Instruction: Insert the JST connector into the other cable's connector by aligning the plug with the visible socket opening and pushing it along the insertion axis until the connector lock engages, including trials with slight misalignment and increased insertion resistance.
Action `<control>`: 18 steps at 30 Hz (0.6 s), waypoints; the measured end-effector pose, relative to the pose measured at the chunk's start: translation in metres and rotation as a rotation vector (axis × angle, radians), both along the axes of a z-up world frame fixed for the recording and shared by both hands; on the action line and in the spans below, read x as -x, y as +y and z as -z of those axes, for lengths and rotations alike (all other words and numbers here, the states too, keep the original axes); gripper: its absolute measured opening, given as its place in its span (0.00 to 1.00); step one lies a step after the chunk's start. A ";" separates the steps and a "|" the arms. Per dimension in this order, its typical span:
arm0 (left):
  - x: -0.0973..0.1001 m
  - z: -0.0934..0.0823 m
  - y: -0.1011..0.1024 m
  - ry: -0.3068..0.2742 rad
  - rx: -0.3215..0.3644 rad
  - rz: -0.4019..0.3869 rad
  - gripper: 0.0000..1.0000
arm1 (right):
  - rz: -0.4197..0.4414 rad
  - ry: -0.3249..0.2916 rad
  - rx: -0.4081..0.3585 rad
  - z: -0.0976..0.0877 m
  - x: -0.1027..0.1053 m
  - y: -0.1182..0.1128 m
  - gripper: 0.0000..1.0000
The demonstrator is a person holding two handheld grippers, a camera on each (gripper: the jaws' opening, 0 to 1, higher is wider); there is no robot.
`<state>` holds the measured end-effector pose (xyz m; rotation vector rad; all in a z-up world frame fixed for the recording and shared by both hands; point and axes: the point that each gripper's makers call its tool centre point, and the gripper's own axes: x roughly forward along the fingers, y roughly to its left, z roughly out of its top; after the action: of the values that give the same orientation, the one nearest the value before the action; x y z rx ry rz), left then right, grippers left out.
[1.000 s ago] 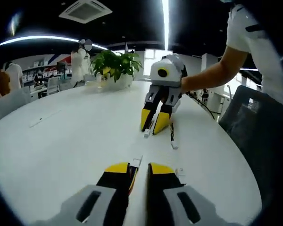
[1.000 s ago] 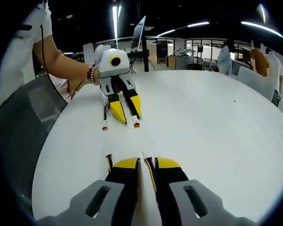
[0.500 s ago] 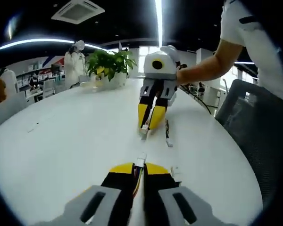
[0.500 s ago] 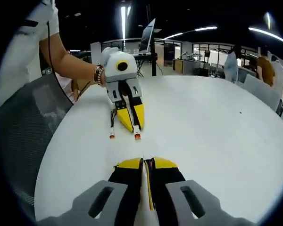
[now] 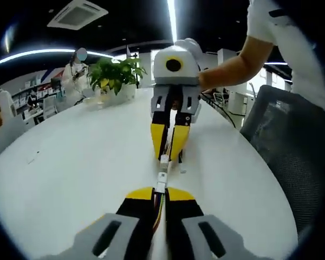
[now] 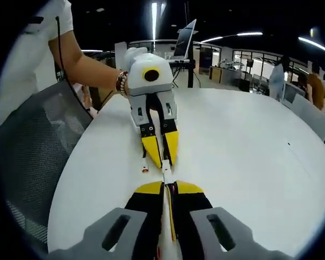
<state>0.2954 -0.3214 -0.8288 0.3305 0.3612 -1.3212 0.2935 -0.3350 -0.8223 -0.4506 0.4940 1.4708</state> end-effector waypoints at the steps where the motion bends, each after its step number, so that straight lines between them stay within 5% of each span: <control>1: 0.000 0.000 0.000 0.000 0.003 0.001 0.01 | -0.001 0.002 0.002 0.001 0.000 0.000 0.04; 18: -0.005 0.003 -0.004 -0.004 0.006 0.002 0.00 | -0.008 0.017 0.069 0.015 -0.001 -0.003 0.04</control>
<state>0.3008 -0.3251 -0.8320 0.3286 0.3530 -1.3231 0.2947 -0.3384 -0.8372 -0.4953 0.5588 1.4699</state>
